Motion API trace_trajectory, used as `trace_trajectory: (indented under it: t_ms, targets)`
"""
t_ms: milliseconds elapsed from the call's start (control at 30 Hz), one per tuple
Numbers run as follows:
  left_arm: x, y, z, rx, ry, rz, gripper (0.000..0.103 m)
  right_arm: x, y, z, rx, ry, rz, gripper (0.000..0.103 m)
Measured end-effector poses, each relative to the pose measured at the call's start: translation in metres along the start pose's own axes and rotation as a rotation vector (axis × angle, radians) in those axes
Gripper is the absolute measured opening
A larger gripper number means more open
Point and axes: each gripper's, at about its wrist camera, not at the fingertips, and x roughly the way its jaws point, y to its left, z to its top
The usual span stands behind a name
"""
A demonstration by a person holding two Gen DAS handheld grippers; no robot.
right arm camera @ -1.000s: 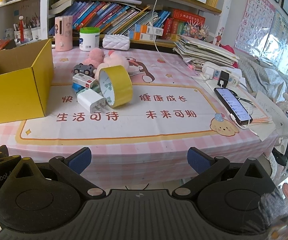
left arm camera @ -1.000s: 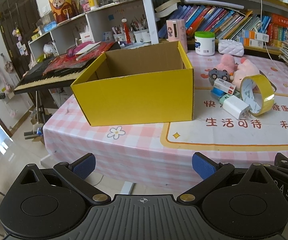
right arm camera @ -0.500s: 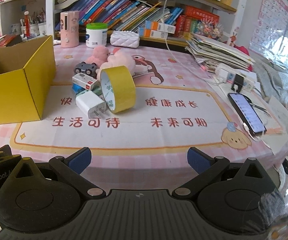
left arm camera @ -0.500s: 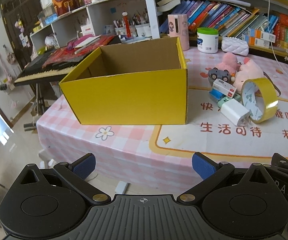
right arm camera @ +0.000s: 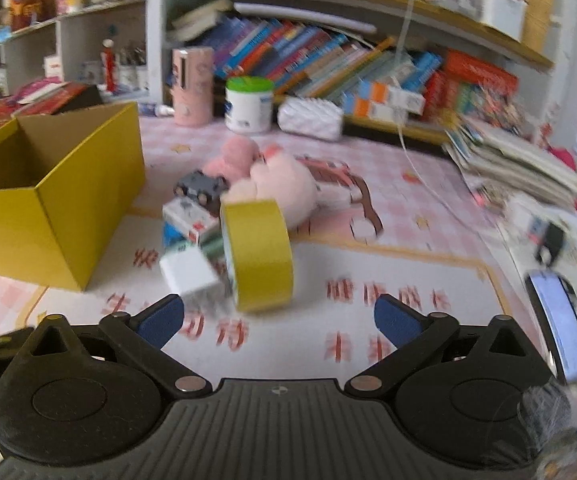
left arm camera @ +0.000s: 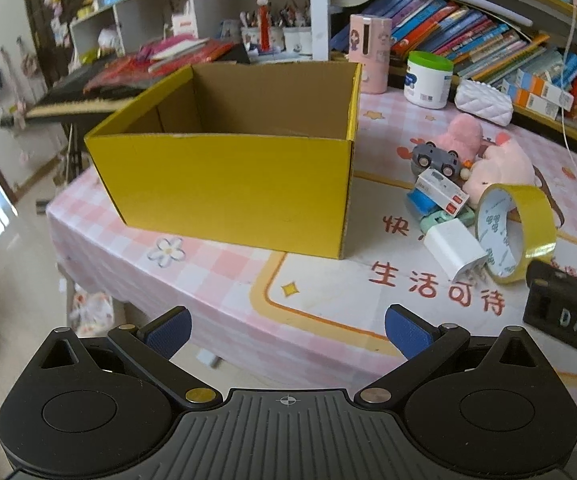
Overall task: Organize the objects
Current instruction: 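Grasp the yellow tape with the right tool while the left tool grasps the charger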
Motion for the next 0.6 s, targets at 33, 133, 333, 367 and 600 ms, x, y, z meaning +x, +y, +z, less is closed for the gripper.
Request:
trace_trajectory:
  t_ms: [33,133,333,367,600]
  targets:
    - [0.001,-0.002,0.0,-0.018,0.006,-0.005,0.103,0.006,-0.003,0.003,-0.012,-0.004,0.006,0.1]
    - [0.004,-0.007,0.0,-0.047,0.016,0.006,0.103,0.023,-0.008,0.008,-0.037,-0.003,0.035,0.09]
    - [0.01,-0.014,-0.002,-0.101,0.056,-0.003,0.103,0.054,-0.014,0.014,-0.075,0.021,0.122,0.074]
    - [0.011,-0.015,-0.002,-0.107,0.064,-0.007,0.103,0.057,-0.013,0.015,-0.086,0.022,0.139,0.072]
    - [0.015,-0.037,0.0,-0.058,0.074,0.006,0.103,0.076,-0.01,0.018,-0.183,0.036,0.225,0.045]
